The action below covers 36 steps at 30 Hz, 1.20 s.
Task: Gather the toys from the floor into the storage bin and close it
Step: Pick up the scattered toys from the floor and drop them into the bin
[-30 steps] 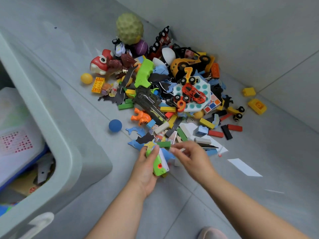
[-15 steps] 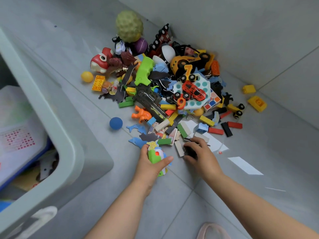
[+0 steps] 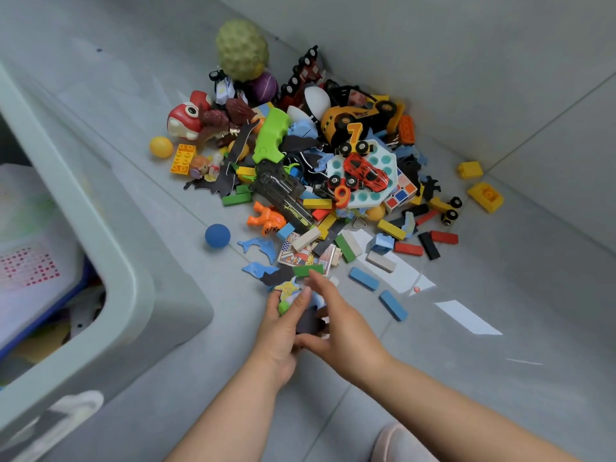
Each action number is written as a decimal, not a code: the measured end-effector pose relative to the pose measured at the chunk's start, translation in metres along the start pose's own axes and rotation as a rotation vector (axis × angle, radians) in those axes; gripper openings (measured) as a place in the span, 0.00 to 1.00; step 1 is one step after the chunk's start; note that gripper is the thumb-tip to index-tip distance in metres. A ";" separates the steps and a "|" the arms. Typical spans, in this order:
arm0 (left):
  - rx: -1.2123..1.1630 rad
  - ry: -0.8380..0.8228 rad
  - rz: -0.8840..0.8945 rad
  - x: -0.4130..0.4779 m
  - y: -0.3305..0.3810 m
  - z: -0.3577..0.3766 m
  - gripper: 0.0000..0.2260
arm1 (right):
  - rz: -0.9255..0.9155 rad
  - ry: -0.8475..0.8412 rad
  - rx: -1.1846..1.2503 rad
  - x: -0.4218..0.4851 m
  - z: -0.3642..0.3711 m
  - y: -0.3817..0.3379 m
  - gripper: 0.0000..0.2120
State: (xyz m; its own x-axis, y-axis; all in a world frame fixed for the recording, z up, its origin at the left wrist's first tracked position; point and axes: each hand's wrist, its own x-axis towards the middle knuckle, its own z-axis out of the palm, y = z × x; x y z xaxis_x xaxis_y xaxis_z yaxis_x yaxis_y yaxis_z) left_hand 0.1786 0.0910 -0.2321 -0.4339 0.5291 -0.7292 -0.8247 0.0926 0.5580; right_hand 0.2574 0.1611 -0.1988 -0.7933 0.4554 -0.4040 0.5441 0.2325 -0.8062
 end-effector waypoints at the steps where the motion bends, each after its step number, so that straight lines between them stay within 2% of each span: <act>1: -0.017 0.007 0.008 0.000 0.000 -0.001 0.15 | -0.011 0.001 0.063 0.000 -0.006 0.001 0.39; 3: -0.028 0.029 0.024 0.001 0.001 -0.004 0.14 | -0.038 0.105 0.085 0.004 -0.024 0.010 0.30; 5: -0.001 0.053 0.029 0.002 0.003 -0.006 0.13 | 0.038 0.278 -0.155 0.012 -0.045 0.030 0.19; 6: 0.012 0.060 0.028 0.002 0.004 -0.007 0.12 | 0.122 0.316 -0.301 0.018 -0.054 0.040 0.18; 8: 0.020 0.060 0.026 0.001 0.006 -0.006 0.12 | 0.211 0.260 -0.557 0.031 -0.060 0.058 0.21; 10: 0.019 0.070 0.033 0.001 0.006 -0.006 0.13 | 0.186 0.195 -0.703 0.040 -0.060 0.068 0.18; 12: 0.019 0.082 0.040 0.000 0.008 -0.006 0.14 | 0.206 0.300 -0.671 0.037 -0.066 0.072 0.14; 14: 0.015 0.087 0.045 0.000 0.009 -0.008 0.14 | 0.260 0.473 -0.535 0.022 -0.071 0.078 0.13; 15: 0.011 0.088 0.049 0.000 0.010 -0.010 0.13 | 0.277 0.503 -0.501 0.013 -0.070 0.081 0.12; 19: 0.011 0.103 0.066 0.001 0.014 -0.014 0.10 | 0.308 0.384 -0.492 -0.005 -0.057 0.097 0.09; 22: 0.020 0.116 0.071 0.001 0.014 -0.017 0.12 | 0.309 0.388 -0.430 -0.001 -0.060 0.088 0.08; 25: 0.055 0.098 0.067 -0.004 0.016 -0.019 0.15 | 0.029 0.337 -0.350 0.008 -0.050 0.061 0.10; 27: 0.054 0.097 0.071 -0.005 0.017 -0.021 0.15 | -0.218 0.192 -0.442 0.020 -0.038 0.047 0.13; 29: 0.044 0.102 0.077 -0.008 0.019 -0.020 0.15 | -0.347 0.070 -0.606 0.033 -0.030 0.047 0.16; 32: 0.051 0.099 0.077 -0.013 0.022 -0.018 0.16 | -0.261 -0.031 -0.774 0.042 -0.029 0.058 0.18; 36: 0.101 0.080 0.083 -0.026 0.026 -0.014 0.14 | -0.255 0.106 -0.833 0.040 -0.027 0.070 0.19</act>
State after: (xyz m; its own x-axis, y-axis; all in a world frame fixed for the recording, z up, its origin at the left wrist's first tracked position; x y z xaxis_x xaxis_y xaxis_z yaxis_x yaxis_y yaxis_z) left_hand 0.1635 0.0675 -0.2044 -0.5303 0.4696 -0.7058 -0.7456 0.1379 0.6519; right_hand 0.2709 0.2185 -0.2594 -0.9109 0.3721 -0.1786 0.4091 0.8711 -0.2718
